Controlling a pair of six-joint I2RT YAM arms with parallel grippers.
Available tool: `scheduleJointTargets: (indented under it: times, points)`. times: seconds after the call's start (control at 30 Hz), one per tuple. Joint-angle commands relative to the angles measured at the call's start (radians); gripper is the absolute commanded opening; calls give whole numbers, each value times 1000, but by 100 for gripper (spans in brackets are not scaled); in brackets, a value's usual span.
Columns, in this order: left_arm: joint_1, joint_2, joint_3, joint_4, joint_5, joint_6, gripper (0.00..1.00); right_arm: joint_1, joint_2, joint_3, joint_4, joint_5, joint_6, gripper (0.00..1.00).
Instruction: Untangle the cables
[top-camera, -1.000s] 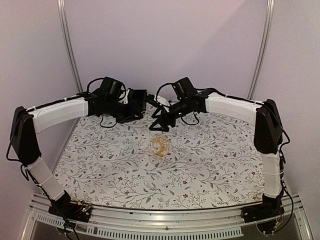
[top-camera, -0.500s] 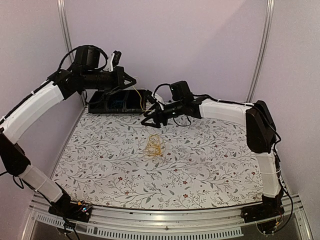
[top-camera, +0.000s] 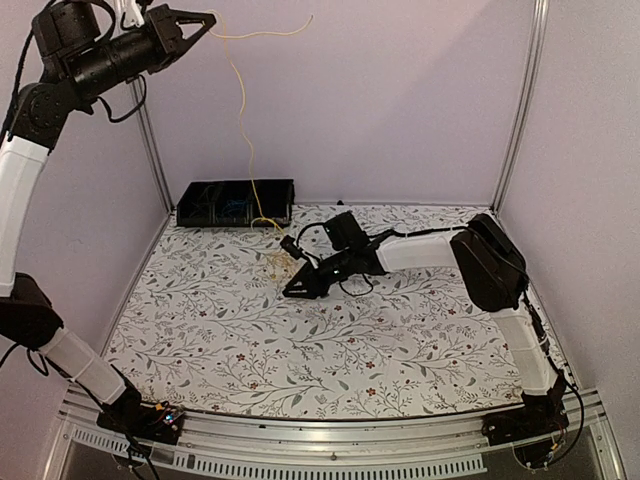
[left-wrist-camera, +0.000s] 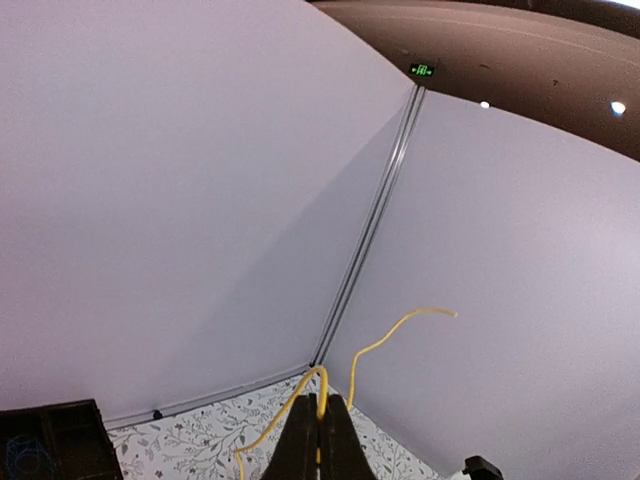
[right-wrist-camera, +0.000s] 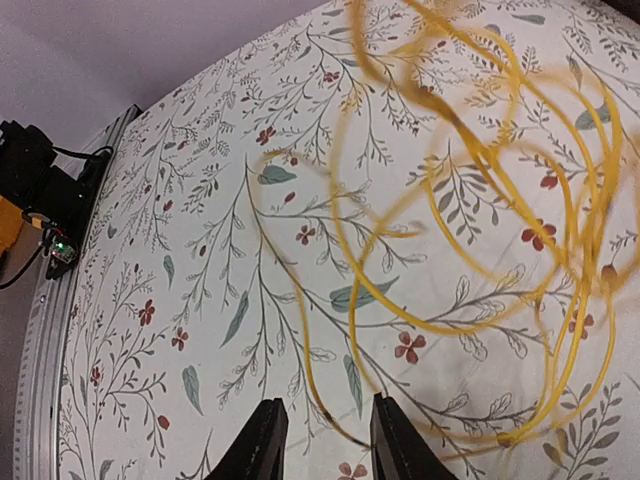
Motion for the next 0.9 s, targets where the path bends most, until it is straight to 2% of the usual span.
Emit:
scheduleJointTargets:
  times: [0.0,0.13,0.23,0.4,0.47,0.53,0.63,0.87]
  points:
    - [-11,31,86,107,-94,98,0,-19,-46,-108,-34,48,4,33]
    - [-10,21,106,264,-157,118,0,-36,-84,-179,-57,108,-18,31]
    - [-10,23,108,331,-159,118,0,-55,-119,-182,-85,85,-46,31]
    - [-11,11,37,317,-159,106,0,-65,-248,-83,-167,-37,-169,54]
    - [-11,-7,-25,325,-152,87,0,-63,-296,-44,-168,-84,-205,66]
    - [-10,-22,-76,336,-134,65,0,-55,-340,-14,-139,-150,-207,73]
    - [-10,-23,-133,351,-89,18,0,-35,-375,25,-64,-208,-173,81]
    - [-19,-8,-202,371,1,-51,0,-11,-333,129,117,-302,51,94]
